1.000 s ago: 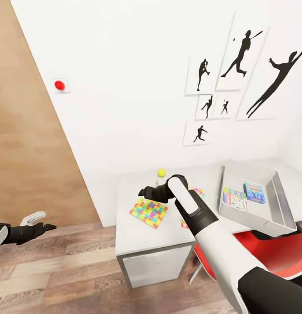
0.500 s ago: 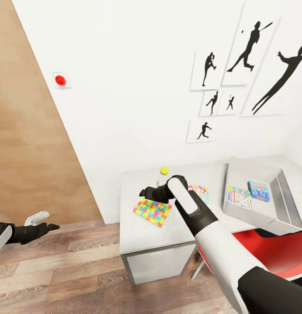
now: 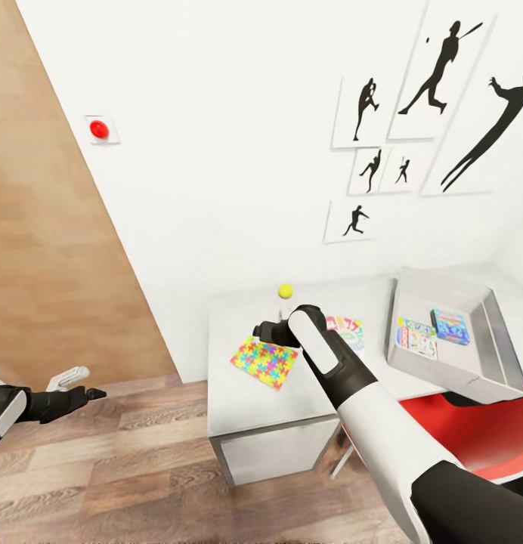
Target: Put all the toys in the child's room - the three board games (two on the bed and one on the table), the two jigsaw puzzles on the table, and the tennis ball on the table - inside the toy box on the table in the child's room.
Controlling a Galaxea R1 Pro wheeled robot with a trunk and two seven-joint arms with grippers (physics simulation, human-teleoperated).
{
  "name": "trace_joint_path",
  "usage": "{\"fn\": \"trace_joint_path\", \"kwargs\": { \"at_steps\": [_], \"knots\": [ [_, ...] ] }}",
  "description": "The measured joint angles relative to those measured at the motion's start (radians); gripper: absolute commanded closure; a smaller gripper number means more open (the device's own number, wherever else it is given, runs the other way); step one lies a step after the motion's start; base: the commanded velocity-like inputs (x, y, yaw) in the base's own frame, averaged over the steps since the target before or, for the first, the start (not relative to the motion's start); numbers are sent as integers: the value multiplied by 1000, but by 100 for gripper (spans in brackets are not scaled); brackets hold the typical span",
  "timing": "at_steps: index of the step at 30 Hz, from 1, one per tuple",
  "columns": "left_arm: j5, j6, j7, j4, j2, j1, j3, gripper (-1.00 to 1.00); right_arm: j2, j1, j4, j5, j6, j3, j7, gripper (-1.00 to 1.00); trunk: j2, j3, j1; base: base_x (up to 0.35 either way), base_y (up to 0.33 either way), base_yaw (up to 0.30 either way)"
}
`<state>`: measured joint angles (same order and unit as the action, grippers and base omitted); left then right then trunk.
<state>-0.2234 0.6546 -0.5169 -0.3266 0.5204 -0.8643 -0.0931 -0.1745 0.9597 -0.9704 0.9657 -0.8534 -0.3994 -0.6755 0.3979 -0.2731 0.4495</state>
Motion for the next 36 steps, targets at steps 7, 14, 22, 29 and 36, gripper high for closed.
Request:
{"fn": "trace_joint_path", "kwargs": {
  "at_steps": [7, 14, 22, 29, 36],
  "knots": [
    [0, 1, 0, 0, -9, 0, -1, -100, 0, 1, 0, -4, 3, 0, 0, -100, 0, -11, 0, 0, 0, 0],
    [-2, 1, 0, 0, -25, 0, -1, -100, 0, 0, 0, -4, 21, 1, 0, -100, 0, -23, 0, 0, 0, 0],
    [-2, 1, 0, 0, -33, 0, -2, -100, 0, 1, 0, -4, 24, 2, -2, -100, 0, -36, 0, 0, 0, 0],
    [-1, 2, 0, 0, -33, 0, -3, -100, 0, 1, -1, -4, 25, 2, -1, -100, 0, -47, 0, 79, 30, 0],
    [-3, 3, 0, 0, -33, 0, -3, -100, 0, 1, -2, -4, 24, 5, 0, -100, 0, -59, 0, 47, 22, 0]
  ]
}}
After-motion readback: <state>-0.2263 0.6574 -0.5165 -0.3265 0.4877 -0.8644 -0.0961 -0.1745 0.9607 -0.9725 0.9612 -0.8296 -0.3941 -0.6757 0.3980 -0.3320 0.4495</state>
